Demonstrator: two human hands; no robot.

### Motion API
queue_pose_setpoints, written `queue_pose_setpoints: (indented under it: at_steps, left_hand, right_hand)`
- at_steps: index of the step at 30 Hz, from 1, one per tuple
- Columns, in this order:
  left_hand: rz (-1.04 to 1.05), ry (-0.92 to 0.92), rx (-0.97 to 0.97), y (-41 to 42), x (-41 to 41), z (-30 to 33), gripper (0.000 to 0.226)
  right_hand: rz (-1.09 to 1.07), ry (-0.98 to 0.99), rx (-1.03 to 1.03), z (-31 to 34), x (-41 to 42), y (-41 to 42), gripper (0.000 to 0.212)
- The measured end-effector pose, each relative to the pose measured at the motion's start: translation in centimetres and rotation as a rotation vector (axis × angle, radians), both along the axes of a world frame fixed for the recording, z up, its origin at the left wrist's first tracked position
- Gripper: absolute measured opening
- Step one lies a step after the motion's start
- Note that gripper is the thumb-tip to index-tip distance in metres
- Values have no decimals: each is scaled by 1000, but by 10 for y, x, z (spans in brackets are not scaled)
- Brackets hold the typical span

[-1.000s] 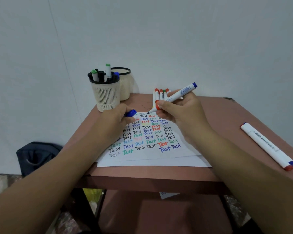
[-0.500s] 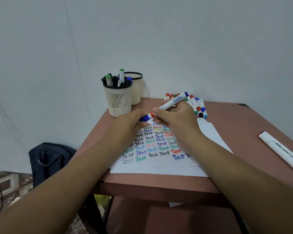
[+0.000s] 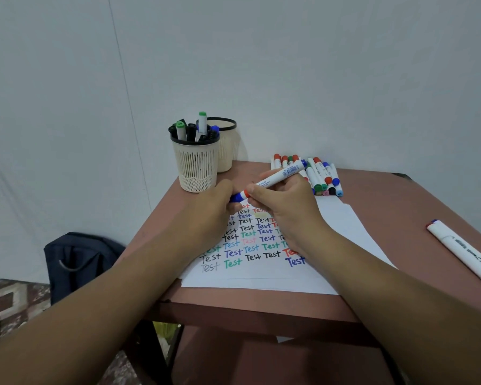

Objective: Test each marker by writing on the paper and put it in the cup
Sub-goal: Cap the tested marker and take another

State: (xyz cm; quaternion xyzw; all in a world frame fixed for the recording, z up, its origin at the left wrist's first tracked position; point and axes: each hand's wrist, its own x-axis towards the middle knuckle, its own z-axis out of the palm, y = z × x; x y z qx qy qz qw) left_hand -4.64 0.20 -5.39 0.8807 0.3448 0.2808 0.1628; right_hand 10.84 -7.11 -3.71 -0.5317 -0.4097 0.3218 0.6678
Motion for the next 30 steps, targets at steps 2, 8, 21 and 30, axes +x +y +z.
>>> queue_pose_setpoints:
  at_steps: [2,8,21,30]
  left_hand:
    - [-4,-8,0,-1,-1,0,10]
    - [5,-69,9,-2,1,2,5]
    - [63,-77,18,-3,1,10,12]
    - [75,-168,34,3,0,6,30]
  right_hand:
    - [12,16,5,-1,-1,0,26]
    - [53,149,4,3,0,-6,21]
    - [-456,-1034,92,3,34,-6,36]
    - [-467,-1616,307,1,38,12,18]
